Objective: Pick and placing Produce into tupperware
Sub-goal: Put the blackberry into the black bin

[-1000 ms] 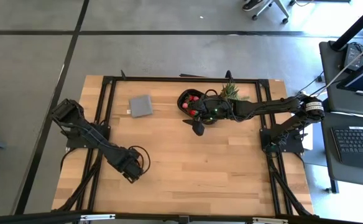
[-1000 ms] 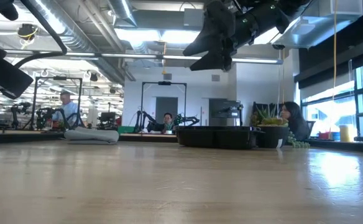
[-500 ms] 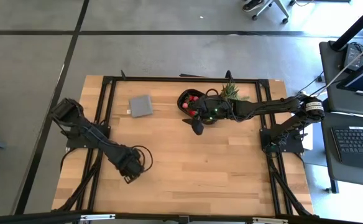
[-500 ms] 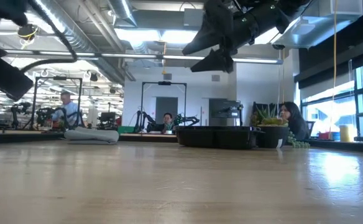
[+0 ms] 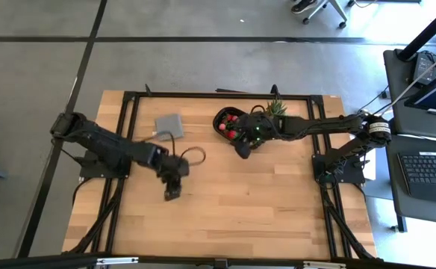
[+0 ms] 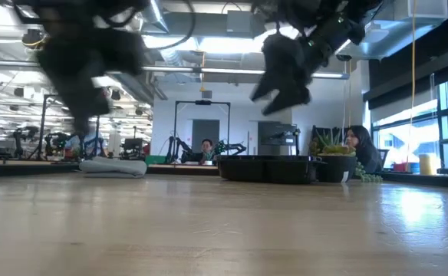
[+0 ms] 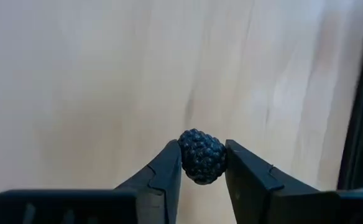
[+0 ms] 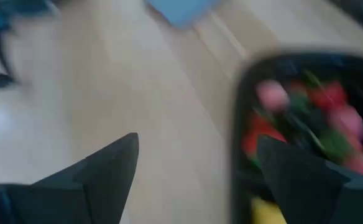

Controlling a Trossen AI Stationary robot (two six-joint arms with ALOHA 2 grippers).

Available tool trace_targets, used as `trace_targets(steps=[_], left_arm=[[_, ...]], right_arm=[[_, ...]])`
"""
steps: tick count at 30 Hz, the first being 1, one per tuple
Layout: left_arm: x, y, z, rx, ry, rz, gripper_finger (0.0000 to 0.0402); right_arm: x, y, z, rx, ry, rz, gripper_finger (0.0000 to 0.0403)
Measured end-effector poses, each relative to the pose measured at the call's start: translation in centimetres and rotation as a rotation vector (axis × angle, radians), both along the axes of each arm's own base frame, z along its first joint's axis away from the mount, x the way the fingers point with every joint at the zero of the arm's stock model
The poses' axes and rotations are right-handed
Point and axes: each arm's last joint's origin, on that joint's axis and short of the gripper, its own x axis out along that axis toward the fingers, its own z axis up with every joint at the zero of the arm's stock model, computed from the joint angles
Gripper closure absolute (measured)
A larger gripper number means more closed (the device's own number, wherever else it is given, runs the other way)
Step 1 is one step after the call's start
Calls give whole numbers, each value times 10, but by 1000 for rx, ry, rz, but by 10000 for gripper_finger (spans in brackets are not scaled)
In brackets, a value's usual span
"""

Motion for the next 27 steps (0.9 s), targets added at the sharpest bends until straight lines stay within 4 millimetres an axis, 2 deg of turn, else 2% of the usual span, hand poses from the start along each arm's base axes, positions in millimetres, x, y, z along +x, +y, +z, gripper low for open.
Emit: trace_targets(steps=[3,7,11,16,23,27], left_arm=[[13,23,8,59,-169,-31,298],[29,60,17,259,-385,-41,305],[41,100,35,455,-613,23,309],[52,144,52,589,-860,170,298],[79,190,25,594,-804,218,308],[98,211,8,529,-707,199,295]], right_arm=[[-12,-6,-6,31,123,-37,77],[-25,-13,-12,81,244,-99,77],[-35,-20,-17,124,328,-168,77],[-36,-22,-17,128,333,-178,77],[-35,-23,-17,127,321,-179,77],[-35,-22,-17,142,316,-196,77]])
